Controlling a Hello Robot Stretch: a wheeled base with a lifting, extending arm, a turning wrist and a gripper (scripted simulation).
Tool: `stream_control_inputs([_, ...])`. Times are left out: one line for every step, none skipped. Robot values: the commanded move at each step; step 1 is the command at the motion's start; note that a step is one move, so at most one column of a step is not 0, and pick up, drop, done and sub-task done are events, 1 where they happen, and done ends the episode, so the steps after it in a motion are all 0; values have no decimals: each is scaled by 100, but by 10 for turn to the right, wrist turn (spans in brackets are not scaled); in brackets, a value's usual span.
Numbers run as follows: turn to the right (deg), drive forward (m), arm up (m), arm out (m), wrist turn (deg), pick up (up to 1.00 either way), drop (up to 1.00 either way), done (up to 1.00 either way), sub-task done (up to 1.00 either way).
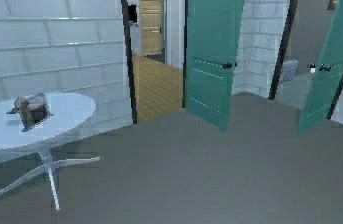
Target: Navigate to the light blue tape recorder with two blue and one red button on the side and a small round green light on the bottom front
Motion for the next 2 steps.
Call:
stream_control_inputs([0,100,0,0,0,0,0,0,0])
stream_control_inputs([-30,0,0,0,0,0,0,0,0])
